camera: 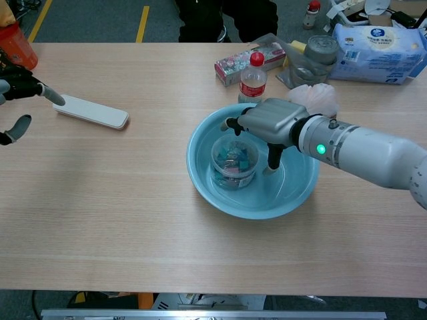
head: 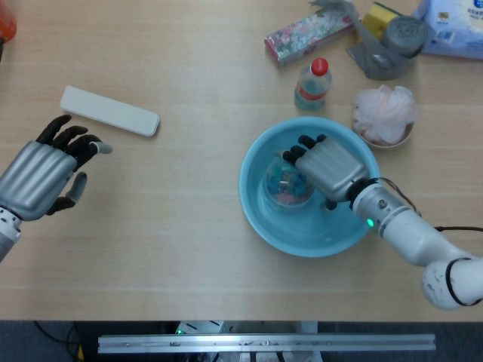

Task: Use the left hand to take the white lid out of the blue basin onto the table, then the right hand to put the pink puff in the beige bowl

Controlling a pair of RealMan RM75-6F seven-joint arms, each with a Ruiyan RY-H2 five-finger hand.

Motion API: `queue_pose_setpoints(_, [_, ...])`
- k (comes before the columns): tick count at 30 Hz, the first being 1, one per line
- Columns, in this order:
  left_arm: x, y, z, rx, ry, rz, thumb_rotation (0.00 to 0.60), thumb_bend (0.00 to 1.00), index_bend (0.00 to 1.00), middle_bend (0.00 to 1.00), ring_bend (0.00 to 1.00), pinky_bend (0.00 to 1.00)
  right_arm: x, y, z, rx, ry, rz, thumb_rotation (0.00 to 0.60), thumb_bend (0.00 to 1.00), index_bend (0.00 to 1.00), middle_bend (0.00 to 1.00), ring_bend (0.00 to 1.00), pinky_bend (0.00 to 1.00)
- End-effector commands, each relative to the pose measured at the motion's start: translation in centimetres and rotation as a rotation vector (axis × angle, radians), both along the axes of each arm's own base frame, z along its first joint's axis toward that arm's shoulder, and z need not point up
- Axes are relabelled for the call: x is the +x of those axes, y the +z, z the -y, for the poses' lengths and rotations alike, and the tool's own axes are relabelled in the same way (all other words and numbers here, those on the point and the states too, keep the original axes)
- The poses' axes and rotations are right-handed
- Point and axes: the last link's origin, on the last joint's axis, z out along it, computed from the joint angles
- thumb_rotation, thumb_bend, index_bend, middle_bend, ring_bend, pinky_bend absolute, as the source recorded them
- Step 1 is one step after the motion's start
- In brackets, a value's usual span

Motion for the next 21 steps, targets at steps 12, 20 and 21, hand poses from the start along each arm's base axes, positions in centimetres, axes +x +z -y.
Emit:
queue_pose_setpoints(12, [0.0, -0.1, 0.0, -0.008, 0.001, 0.008, 0.600, 0.63, 0.23, 0.23, 0.15, 0.07, 0.0, 1.1, 0.5, -0.021, -0.015, 0.032, 0.600, 0.00, 0.13, 0.25, 0.14, 0.30])
queue_pose_setpoints(20, [-0.4, 0.2, 0.3, -0.001, 0.014, 0.007, 0.600, 0.63, 0.23, 0.23, 0.15, 0.07, 0.5, -0.4, 0.8, -0.004, 0.004, 0.015, 0.600, 0.00, 0.13, 0.25, 0.14, 0.30])
queue_pose_setpoints(21, [-0.4, 0.2, 0.3, -0.001, 0.014, 0.008, 0.600, 0.63, 0.23, 0.23, 0.15, 0.07, 0.5, -0.6, 0.7, 0.001, 0.005, 0.012, 0.600, 0.00, 0.13, 0.25, 0.14, 0.30])
